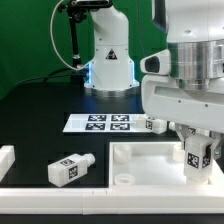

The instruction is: Assemble one leg

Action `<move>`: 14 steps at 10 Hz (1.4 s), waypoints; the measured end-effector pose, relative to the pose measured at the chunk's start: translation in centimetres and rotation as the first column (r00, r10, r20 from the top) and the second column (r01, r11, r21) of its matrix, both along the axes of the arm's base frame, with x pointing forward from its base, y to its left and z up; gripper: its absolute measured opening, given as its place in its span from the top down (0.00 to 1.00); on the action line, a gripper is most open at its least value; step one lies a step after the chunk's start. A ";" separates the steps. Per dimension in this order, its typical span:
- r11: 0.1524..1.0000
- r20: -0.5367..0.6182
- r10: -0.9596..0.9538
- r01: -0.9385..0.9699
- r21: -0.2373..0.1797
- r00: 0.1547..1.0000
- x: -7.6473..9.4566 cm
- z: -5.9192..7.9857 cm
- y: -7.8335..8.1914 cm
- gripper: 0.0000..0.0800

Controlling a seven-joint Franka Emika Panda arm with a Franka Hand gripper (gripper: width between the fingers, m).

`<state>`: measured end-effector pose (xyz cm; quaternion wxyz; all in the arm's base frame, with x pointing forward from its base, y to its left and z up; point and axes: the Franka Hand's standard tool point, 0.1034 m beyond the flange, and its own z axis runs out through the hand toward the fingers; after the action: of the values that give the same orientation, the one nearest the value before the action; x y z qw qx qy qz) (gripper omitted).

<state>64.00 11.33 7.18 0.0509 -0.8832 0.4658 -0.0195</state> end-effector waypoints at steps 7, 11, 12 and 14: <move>0.914 -0.047 -0.400 0.402 0.055 0.915 0.2 0.0 0.5 0.55; 0.991 0.005 0.133 -0.133 0.018 0.991 -0.3 -0.4 -0.3 0.19; 0.984 0.009 0.180 -0.180 0.013 0.984 -0.3 -0.5 -0.4 0.19; 0.923 0.020 0.385 -0.385 -0.018 0.923 -0.3 -0.4 -0.4 0.19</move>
Offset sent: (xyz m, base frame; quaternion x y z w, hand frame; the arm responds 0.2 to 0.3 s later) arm 0.0124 0.0060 0.0077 0.0586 0.0036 0.2170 0.9744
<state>63.73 10.90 6.73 0.0529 -0.9575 0.2825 -0.0225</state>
